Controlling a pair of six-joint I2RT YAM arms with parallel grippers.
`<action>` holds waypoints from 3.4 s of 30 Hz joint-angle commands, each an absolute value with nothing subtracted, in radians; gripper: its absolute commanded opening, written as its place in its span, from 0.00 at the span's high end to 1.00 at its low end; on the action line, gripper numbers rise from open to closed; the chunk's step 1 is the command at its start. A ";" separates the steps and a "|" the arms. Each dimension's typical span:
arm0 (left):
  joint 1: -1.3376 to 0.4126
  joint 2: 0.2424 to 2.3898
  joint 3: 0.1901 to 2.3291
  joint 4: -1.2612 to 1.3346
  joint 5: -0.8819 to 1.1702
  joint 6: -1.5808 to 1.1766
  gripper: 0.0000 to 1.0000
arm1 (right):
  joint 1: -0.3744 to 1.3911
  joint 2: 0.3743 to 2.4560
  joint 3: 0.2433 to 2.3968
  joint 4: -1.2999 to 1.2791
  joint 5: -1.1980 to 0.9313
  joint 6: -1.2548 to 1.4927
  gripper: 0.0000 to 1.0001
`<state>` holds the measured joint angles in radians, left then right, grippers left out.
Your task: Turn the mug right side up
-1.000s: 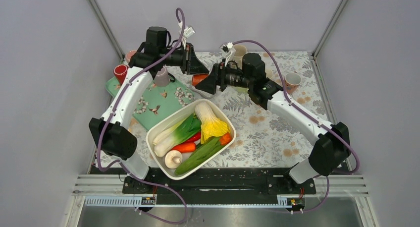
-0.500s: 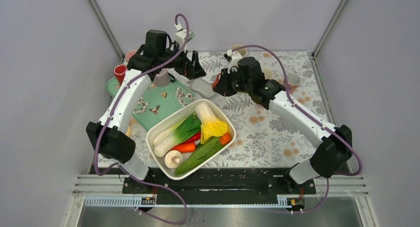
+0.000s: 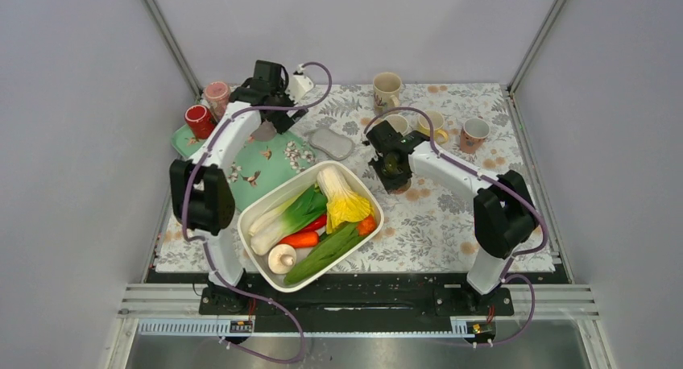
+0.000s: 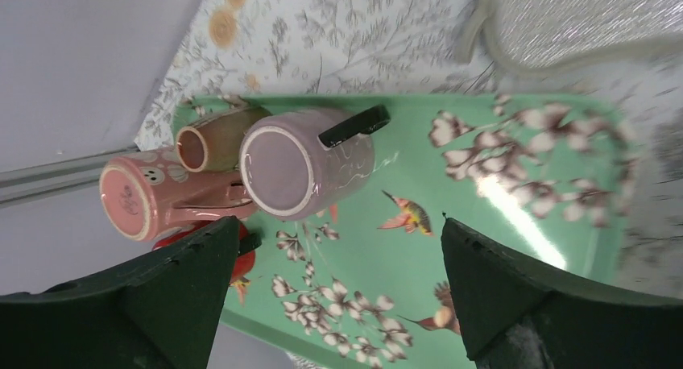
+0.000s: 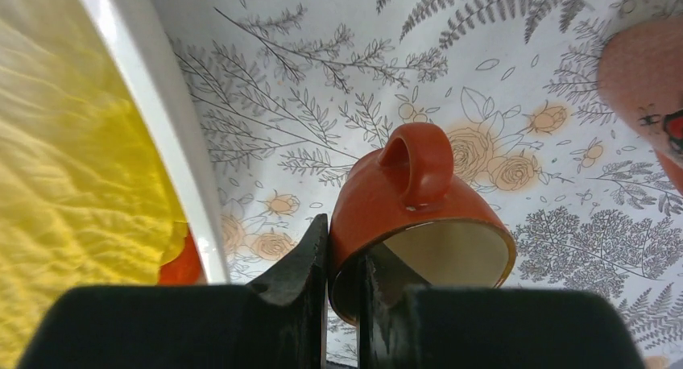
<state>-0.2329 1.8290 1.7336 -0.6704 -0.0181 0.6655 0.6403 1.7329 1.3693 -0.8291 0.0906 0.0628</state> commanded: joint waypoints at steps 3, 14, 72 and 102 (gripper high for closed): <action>-0.200 2.014 1.846 -0.630 -0.214 0.875 0.03 | 0.637 1.780 1.343 -0.807 0.142 0.006 1.00; -0.211 2.145 1.892 -0.584 -0.217 1.112 0.11 | 0.564 1.887 1.325 -0.749 0.128 -0.030 0.89; -0.274 1.763 2.061 -0.876 0.593 0.331 1.00 | 0.560 1.322 1.159 0.002 -0.512 0.359 0.01; -0.346 1.651 2.005 -0.810 0.788 0.167 0.87 | 0.624 1.475 1.199 0.422 -0.630 0.707 1.00</action>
